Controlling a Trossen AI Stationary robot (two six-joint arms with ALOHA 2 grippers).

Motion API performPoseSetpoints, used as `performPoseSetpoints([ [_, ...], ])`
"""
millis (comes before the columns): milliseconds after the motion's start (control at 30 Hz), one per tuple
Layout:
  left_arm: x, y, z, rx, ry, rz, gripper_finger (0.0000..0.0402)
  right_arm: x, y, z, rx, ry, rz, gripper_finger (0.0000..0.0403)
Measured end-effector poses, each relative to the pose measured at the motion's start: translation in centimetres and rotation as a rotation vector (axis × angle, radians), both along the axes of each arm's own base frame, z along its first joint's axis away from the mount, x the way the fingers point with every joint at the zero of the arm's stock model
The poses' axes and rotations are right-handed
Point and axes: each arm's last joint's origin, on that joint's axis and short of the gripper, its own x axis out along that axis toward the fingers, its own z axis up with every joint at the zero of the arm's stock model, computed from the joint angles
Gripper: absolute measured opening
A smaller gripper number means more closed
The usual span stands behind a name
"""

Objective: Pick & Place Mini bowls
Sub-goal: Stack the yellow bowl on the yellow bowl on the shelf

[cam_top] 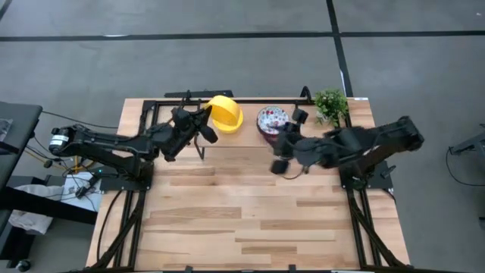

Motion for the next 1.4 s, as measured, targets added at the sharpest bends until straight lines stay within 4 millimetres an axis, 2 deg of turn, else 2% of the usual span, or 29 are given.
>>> performPoseSetpoints([
  [100, 0.3, 0.9, 0.8, -0.047, 0.027, 0.014, 0.0003, -2.4, -0.8, 0.3, 0.186, 0.075, 0.126, 0.0132],
  [200, 0.4, 2.0, 2.0, -0.1, -0.005, -0.003, 0.0003, -4.6, -1.3, 0.8, 0.286, 0.132, 0.22, 0.0128],
  [333, 0.4, 3.9, 3.0, -0.184, -0.038, -0.051, 0.0003, -6.9, -1.8, 1.8, 0.29, 0.144, 0.269, 0.0126],
  [500, 0.6, 5.5, 2.2, -0.315, -0.057, -0.084, 0.0003, -9.5, -2.6, 2.3, 0.27, 0.121, 0.352, 0.0127],
  [733, 1.8, 6.4, 0.6, -0.447, -0.068, -0.143, 0.0003, -13.5, -4.3, -0.6, 0.306, -0.065, 0.42, 0.0124],
  [900, 1.6, 7.6, -0.7, -0.615, -0.054, -0.146, 0.0003, -16.4, -5.0, -3.2, 0.345, -0.227, 0.493, 0.0123],
  [1033, 1.1, 8.0, -1.1, -0.722, -0.071, -0.15, 0.0003, -18.3, -5.4, -5.1, 0.392, -0.327, 0.513, 0.0122],
  [1233, 0.2, 8.6, 1.0, -0.852, -0.042, -0.194, 0.0003, -20.4, -5.8, -7.1, 0.459, -0.419, 0.505, 0.0122],
  [1400, -1.0, 9.0, 3.7, -0.951, 0.022, -0.19, 0.0003, -20.9, -6.0, -8.1, 0.463, -0.425, 0.505, 0.0123],
])
